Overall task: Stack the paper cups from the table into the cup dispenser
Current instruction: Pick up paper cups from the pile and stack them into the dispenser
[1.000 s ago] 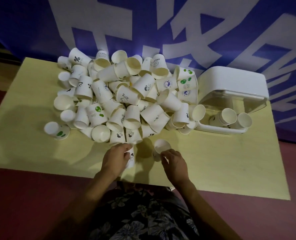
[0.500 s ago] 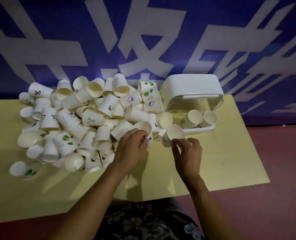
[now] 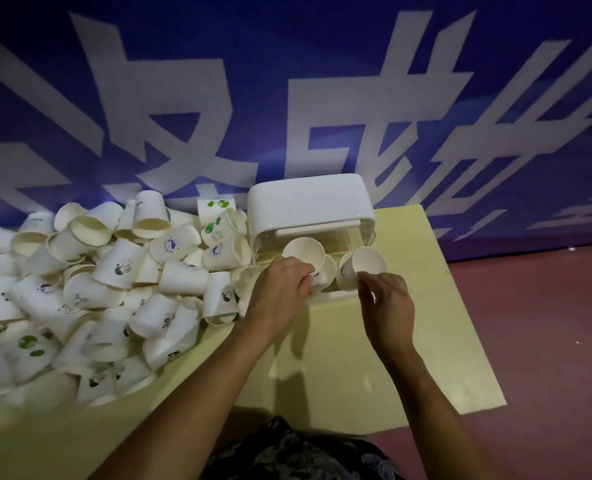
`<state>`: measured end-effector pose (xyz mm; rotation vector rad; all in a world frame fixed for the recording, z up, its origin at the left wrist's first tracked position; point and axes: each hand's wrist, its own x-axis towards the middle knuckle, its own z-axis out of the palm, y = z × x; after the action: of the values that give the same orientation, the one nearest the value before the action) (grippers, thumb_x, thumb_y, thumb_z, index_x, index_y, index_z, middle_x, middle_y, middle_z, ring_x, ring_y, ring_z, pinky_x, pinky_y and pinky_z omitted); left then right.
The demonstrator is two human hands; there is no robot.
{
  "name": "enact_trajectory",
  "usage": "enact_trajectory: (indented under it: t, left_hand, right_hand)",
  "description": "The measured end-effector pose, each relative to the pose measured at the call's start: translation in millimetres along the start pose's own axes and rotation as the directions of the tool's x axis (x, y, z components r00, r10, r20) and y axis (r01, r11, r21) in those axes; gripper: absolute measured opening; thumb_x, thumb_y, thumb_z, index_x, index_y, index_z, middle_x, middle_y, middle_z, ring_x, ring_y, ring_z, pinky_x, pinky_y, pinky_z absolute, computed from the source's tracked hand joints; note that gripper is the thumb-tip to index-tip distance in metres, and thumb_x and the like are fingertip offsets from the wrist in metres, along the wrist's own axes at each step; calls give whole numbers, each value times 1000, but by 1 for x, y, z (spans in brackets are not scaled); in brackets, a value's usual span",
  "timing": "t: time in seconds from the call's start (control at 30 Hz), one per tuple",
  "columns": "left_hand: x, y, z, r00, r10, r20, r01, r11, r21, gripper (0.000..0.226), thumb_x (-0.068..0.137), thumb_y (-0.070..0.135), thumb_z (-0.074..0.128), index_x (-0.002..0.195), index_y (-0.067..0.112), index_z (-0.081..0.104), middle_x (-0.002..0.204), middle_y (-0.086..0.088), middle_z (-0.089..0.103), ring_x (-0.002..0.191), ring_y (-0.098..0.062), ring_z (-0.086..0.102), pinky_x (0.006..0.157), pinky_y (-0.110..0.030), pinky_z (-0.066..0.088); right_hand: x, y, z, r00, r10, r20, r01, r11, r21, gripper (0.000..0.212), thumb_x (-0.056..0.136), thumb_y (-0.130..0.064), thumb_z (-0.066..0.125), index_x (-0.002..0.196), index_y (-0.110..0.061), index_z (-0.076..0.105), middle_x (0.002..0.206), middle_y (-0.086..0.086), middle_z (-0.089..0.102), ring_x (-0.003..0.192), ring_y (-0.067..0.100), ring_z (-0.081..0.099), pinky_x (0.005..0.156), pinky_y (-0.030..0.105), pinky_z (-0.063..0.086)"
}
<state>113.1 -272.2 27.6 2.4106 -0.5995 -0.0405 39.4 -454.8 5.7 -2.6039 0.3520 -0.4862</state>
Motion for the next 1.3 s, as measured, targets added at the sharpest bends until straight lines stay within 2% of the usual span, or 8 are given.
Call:
enact_trajectory:
  t: [0.13,0.4,0.7,0.83,0.97,1.07,1.17,1.3]
  left_hand:
    - [21,9,29,997,-73,26,72,997,36,16,91,16,58,96,14,73,95,-5,69,90,-26,58,75,-39,50]
    - [34,13,70,969,-206,138,188,974,130,22,93,16,53,104,16,72,102,-3,69,98,-24,57,83,-38,48]
    - [38,4,97,902,-344,260,286,929,234,27,93,14,48,109,18,70,109,-5,67,102,-25,55,86,-34,45]
    - [33,2,93,937,-322,137,296,938,182,28,91,18,55,116,19,66,120,2,60,110,-20,52,90,-33,46]
    - [11,-5,71,938,-338,-74,346,927,145,20,88,18,59,106,16,69,108,2,65,95,-18,59,78,-32,52]
    - [-14,-19,54,866,-466,-181,482,875,55,9,88,16,61,91,18,69,91,2,68,80,-15,61,67,-26,49]
    - [-43,-36,35,726,-633,-268,631,769,-106,12,86,10,62,76,16,65,74,3,67,68,-12,60,59,-25,45]
    - [-69,-65,3,569,-727,-385,747,652,-127,8,88,16,60,83,12,66,80,0,65,73,-16,59,62,-27,38]
  right_hand:
    - [28,32,4,995,-39,92,39,999,3,8,87,-6,68,91,-12,72,82,4,70,88,28,58,57,36,52]
    - [44,73,34,921,-137,365,168,984,-54,14,81,-2,67,85,-14,72,73,-1,67,85,25,58,54,31,50]
    - [54,85,55,865,-232,445,279,960,-40,14,78,-4,70,70,-15,68,62,2,61,68,27,56,56,31,45]
    - [53,84,58,882,-209,422,244,969,-30,11,79,-11,71,87,-19,72,81,-1,69,82,29,60,66,35,45]
    - [51,61,47,906,-250,341,221,968,122,17,84,-11,67,100,-16,70,98,0,69,93,27,58,75,36,48]
    - [44,31,49,884,-303,357,213,939,271,13,87,-10,63,97,-14,70,95,4,70,90,27,59,70,34,52]
    - [31,4,67,784,-396,478,271,911,310,18,88,-12,60,101,-16,71,99,1,70,90,26,62,69,35,54]
    - [18,-29,91,680,-464,568,324,885,335,24,88,-14,57,109,-20,67,108,-3,66,94,24,60,76,35,53]
